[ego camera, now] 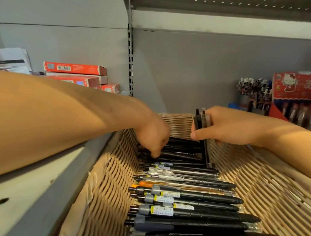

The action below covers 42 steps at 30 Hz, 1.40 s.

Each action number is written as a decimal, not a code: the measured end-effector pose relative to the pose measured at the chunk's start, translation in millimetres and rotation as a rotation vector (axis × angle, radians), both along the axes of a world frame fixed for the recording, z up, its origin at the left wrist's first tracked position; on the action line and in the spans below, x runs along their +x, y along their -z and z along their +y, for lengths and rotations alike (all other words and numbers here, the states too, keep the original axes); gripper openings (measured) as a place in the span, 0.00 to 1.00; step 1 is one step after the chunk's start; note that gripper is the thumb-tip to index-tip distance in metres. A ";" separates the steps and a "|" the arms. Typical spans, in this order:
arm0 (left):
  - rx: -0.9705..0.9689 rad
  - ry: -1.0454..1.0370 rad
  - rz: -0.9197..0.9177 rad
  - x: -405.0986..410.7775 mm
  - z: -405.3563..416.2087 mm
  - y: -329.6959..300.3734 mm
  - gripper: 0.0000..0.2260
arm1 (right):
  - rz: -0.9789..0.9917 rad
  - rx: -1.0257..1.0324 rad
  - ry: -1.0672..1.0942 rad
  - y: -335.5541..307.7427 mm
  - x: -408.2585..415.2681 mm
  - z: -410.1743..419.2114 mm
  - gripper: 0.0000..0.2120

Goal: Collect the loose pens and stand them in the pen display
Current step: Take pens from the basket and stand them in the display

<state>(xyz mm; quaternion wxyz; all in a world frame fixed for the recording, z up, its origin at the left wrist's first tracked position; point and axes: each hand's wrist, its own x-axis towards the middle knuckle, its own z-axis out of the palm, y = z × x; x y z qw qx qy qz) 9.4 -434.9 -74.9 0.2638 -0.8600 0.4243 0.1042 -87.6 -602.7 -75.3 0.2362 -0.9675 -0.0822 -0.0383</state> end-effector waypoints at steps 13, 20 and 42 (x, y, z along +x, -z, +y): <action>-1.074 0.083 0.316 -3.6 -5.2 -20.9 0.08 | -0.132 0.058 0.066 0.5 6.5 -6.8 0.08; -1.195 0.003 0.586 -14.0 -6.8 -22.9 0.10 | -0.106 0.016 0.146 0.5 4.8 -6.1 0.13; 0.306 0.045 -0.107 -6.7 -3.0 3.6 0.11 | -0.019 -0.159 0.025 1.7 6.7 -6.8 0.11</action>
